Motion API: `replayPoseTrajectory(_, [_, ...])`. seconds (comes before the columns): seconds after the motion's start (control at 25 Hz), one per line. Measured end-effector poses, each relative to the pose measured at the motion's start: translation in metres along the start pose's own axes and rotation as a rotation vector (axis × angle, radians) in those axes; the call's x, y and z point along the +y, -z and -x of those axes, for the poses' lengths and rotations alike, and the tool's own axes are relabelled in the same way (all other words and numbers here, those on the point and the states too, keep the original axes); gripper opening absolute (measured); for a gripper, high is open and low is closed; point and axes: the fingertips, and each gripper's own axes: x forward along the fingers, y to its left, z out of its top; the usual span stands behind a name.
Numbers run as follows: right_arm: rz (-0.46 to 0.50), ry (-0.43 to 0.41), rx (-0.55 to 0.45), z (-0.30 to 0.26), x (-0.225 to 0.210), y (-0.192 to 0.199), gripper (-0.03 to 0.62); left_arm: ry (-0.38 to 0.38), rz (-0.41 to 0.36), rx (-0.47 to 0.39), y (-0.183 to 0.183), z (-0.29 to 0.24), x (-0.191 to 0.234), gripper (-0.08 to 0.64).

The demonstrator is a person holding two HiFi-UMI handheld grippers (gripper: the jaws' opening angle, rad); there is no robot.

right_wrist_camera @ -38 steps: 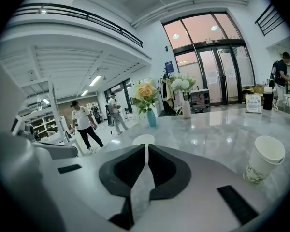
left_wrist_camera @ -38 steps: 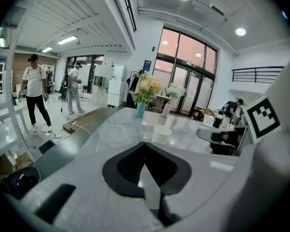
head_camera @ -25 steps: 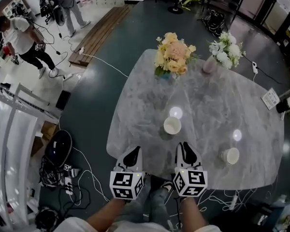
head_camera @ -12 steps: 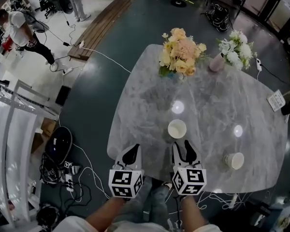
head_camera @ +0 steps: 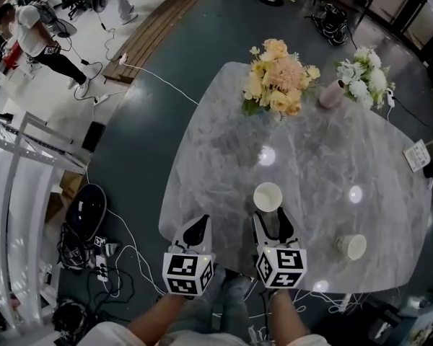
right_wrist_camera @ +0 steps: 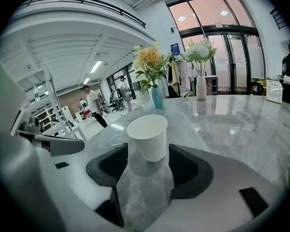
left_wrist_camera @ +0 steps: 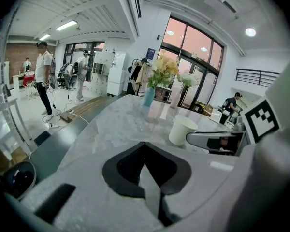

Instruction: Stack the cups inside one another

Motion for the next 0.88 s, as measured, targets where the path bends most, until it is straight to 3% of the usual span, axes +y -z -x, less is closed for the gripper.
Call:
replayPoseTrajectory(0.48, [0.045,0.021,0.01,-0.026,-0.003,-0.003,0.238,-0.012,0.006,0.015,0.001,-0.011,0.013,-0.005])
replayPoseTrajectory(0.88, [0.025,0.045,-0.012,-0.032,-0.006,-0.009,0.236,-0.008,-0.003,0.024,0.001,-0.016,0.014,-0.005])
